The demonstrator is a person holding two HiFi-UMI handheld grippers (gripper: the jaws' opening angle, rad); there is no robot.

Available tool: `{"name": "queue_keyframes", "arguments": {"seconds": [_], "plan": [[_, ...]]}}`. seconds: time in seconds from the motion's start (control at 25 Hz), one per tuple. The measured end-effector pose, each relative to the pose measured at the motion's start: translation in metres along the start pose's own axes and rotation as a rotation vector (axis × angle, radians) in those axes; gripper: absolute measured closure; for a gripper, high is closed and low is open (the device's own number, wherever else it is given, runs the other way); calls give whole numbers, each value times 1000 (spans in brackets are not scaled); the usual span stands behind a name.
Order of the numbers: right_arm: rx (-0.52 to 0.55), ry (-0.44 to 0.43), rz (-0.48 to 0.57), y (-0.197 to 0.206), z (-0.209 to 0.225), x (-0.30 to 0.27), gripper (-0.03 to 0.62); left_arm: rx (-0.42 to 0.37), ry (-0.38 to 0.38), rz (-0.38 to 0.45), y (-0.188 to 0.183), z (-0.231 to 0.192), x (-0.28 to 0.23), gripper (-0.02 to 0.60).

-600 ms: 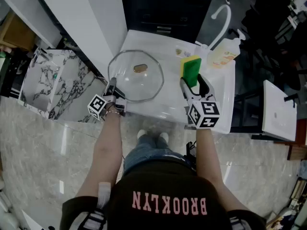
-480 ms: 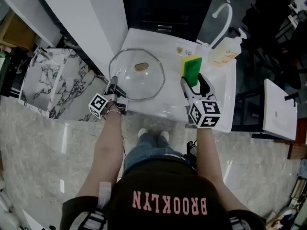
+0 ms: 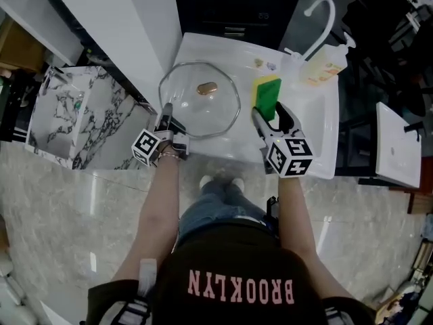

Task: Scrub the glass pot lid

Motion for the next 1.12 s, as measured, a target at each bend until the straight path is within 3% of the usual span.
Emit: {"name": "queue_keyframes", "arguments": {"seconds": [0.32, 0.68, 0.84, 1.12], "plan": [[-8, -78, -69, 17, -52, -25, 318, 12, 12, -17, -1, 0, -1, 531], [49, -218, -228, 45, -123, -49, 318, 60, 6, -57, 1, 0, -2, 535], [196, -273, -324, 55, -146, -58, 318, 84, 12, -83, 1, 0, -3, 537], [597, -430, -485, 67, -165, -65, 318, 115, -1, -155, 1, -2, -4, 537]]}}
Point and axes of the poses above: the fingertips, and each gripper's own axes: x backward along the fingers, z to its right, y out of its underside, the point moved 8 cm from there along x, backward along the fingers, and after that the axes turned 13 degrees about y, right-handed, at the moved point
